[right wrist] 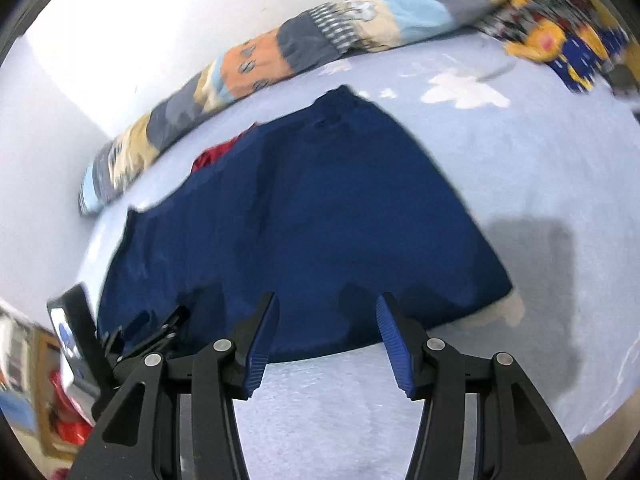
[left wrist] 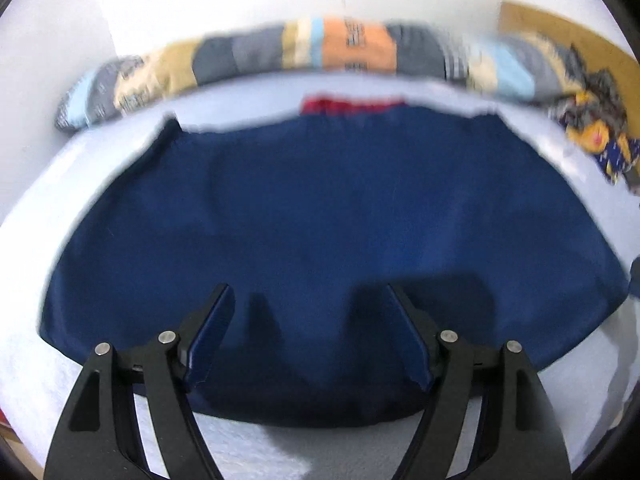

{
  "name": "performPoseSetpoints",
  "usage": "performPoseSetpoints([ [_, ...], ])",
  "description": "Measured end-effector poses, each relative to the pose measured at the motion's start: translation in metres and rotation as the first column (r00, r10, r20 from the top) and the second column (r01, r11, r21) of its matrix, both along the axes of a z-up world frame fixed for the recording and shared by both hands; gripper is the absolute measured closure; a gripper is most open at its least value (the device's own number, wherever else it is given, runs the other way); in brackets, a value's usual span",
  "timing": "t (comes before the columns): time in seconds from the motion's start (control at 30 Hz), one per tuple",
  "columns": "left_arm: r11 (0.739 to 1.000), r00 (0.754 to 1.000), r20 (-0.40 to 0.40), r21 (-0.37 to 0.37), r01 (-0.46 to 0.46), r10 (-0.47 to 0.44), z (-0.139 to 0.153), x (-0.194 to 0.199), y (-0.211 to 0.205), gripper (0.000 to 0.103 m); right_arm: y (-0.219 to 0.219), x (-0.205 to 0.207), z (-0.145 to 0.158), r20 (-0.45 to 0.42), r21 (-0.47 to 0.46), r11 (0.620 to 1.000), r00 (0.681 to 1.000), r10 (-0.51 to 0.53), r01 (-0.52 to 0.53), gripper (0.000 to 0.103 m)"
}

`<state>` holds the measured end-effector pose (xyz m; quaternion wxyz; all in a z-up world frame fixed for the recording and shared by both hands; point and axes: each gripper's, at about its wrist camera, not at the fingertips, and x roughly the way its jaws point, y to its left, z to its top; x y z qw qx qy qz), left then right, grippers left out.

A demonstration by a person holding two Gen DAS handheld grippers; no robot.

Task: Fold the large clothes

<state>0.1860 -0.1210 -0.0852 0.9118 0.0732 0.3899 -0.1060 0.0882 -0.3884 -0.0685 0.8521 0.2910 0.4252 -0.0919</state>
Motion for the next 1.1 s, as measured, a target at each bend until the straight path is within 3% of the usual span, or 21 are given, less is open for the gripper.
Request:
performPoseSetpoints([
  [0.1, 1.0, 0.999, 0.04, -0.028, 0.01, -0.009, 0.009, -0.005, 0.0, 0.027, -0.031, -0.025, -0.01, 0.033, 0.159, 0.982, 0.994, -0.104, 0.098, 0.048],
  [0.2, 1.0, 0.999, 0.029, -0.004, 0.021, -0.021, 0.003, -0.002, -0.009, 0.027, -0.06, -0.046, -0.029, 0.022, 0.305, 0.93, 0.975, -0.221, 0.204, 0.048],
  [0.3, 1.0, 1.0, 0.0, 0.022, 0.019, -0.019, -0.011, 0.005, -0.017, 0.027, -0.079, -0.052, -0.044, 0.006, 0.389, 0.887, 0.962, -0.273, 0.249, 0.048],
  [0.4, 0.999, 0.999, -0.034, 0.044, 0.006, -0.005, -0.027, 0.014, -0.023, 0.026, -0.084, -0.048, -0.054, -0.018, 0.388, 0.883, 0.96, -0.28, 0.265, 0.048],
  [0.57, 0.998, 0.999, -0.036, -0.057, -0.024, 0.022, -0.021, 0.022, -0.021, 0.027, -0.081, -0.031, -0.074, -0.068, 0.394, 0.876, 0.96, -0.273, 0.277, 0.048],
  [0.67, 0.996, 0.998, -0.018, -0.067, -0.054, 0.053, -0.021, 0.029, -0.019, 0.027, -0.076, -0.021, -0.078, -0.061, 0.357, 0.89, 0.958, -0.279, 0.282, 0.048],
  [0.73, 0.997, 0.997, -0.048, -0.043, -0.063, 0.061, -0.032, 0.037, -0.021, 0.02, -0.073, -0.016, -0.078, -0.036, 0.335, 0.897, 0.955, -0.294, 0.289, 0.047],
  [0.83, 0.998, 0.998, -0.016, -0.003, -0.068, 0.068, -0.035, 0.034, -0.026, 0.019, -0.069, 0.0, -0.083, 0.022, 0.35, 0.9, 0.958, -0.285, 0.26, 0.047],
  [1.03, 0.998, 0.998, -0.024, -0.032, -0.059, 0.058, -0.036, 0.035, -0.021, 0.019, -0.07, 0.026, -0.095, 0.124, 0.389, 0.898, 0.953, -0.275, 0.208, 0.047],
  [1.07, 0.998, 0.998, -0.022, -0.034, -0.059, 0.059, -0.036, 0.035, -0.021, 0.019, -0.069, 0.031, -0.095, 0.131, 0.389, 0.901, 0.957, -0.261, 0.192, 0.051],
  [1.1, 0.998, 0.998, -0.022, -0.035, -0.059, 0.058, -0.036, 0.035, -0.02, 0.019, -0.068, 0.035, -0.093, 0.133, 0.385, 0.907, 0.962, -0.238, 0.171, 0.083],
])
